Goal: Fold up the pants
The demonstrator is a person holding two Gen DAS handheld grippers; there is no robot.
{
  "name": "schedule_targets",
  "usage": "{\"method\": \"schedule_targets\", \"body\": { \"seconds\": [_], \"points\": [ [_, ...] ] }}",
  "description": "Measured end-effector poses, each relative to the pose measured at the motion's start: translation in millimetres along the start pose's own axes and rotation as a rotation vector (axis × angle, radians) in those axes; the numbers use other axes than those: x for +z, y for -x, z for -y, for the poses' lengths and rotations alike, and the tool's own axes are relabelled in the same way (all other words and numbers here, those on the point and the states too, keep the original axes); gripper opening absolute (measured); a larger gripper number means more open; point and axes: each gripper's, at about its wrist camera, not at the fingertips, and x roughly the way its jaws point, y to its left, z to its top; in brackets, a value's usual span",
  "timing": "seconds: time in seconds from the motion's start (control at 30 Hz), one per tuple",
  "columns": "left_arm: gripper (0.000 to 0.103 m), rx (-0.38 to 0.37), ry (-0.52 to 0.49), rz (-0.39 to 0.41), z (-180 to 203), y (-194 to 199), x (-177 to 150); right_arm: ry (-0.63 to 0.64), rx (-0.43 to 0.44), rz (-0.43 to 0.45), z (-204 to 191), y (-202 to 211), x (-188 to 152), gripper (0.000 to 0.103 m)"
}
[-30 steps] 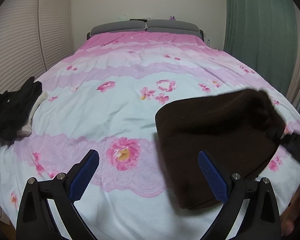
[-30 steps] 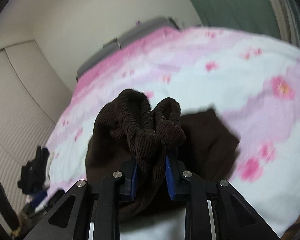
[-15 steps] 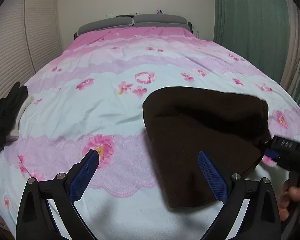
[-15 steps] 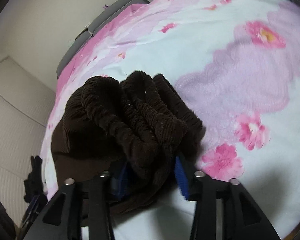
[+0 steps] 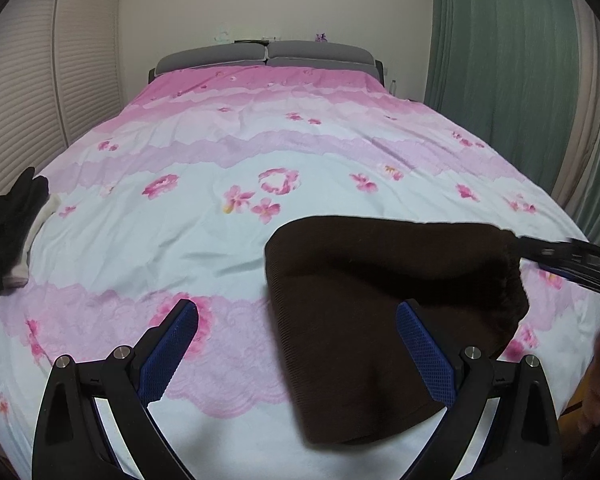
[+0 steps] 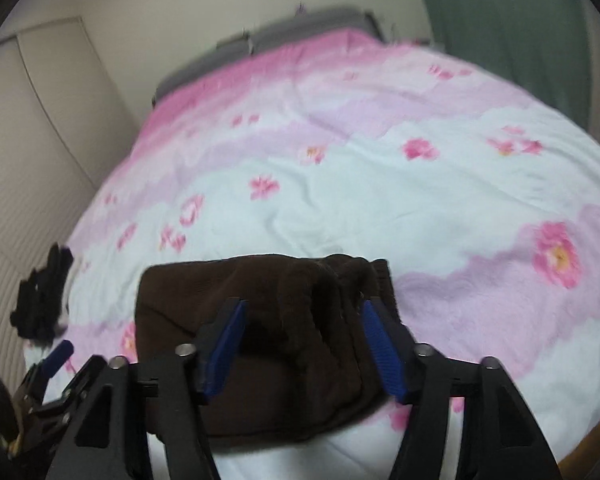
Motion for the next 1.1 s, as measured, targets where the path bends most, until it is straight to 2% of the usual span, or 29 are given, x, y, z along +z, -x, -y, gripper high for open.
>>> {"method": "schedule_targets", "body": {
  "seconds": [0.03,0.13,0.27,0.4,0.47,0.57,0.67,0.73,0.77,0.8,0.9,1.0,1.1],
  "points": [
    [0.101,-0.001,0.000,0.000,2,0,1,-0.009,0.020,-0.021,3,-7,4,0.048],
    [0.101,-0.002,-0.008,-0.001,7,-2,2,-0.041,0.083,-0.086,13,-30,10,0.022],
    [0.101,0.001,-0.018,-0.003,10,-6,4,-0.087,0.081,-0.034,26,-28,15,0.019],
    [0.101,0.005,-0.022,-0.011,12,-14,5,-0.172,0.081,-0.063,50,-48,13,0.019],
    [0.101,0.006,-0.026,-0.017,14,-18,3,-0.170,0.059,-0.080,56,-59,8,0.020],
    [0.101,0.011,-0.032,-0.032,16,-22,-1,-0.140,0.037,-0.053,60,-62,1,0.019],
    [0.101,0.015,-0.033,-0.038,17,-23,-4,-0.116,0.077,-0.022,54,-46,1,0.023],
    [0.101,0.017,-0.033,-0.034,15,-22,-6,-0.102,0.054,0.004,49,-32,1,0.044],
    [0.101,0.018,-0.030,-0.031,15,-21,-7,-0.102,0.027,0.030,47,-22,-1,0.064],
    [0.101,0.018,-0.024,-0.030,13,-20,-8,-0.112,0.000,0.082,45,-6,-8,0.076],
    [0.101,0.021,0.009,-0.021,4,-15,-13,-0.166,0.007,0.176,48,25,-30,0.085],
    [0.101,0.023,0.040,-0.007,-3,-11,-19,-0.259,0.051,0.170,55,32,-53,0.086],
    [0.101,0.017,0.079,-0.002,-7,-12,-26,-0.367,0.092,0.132,63,20,-80,0.086]
  ]
}}
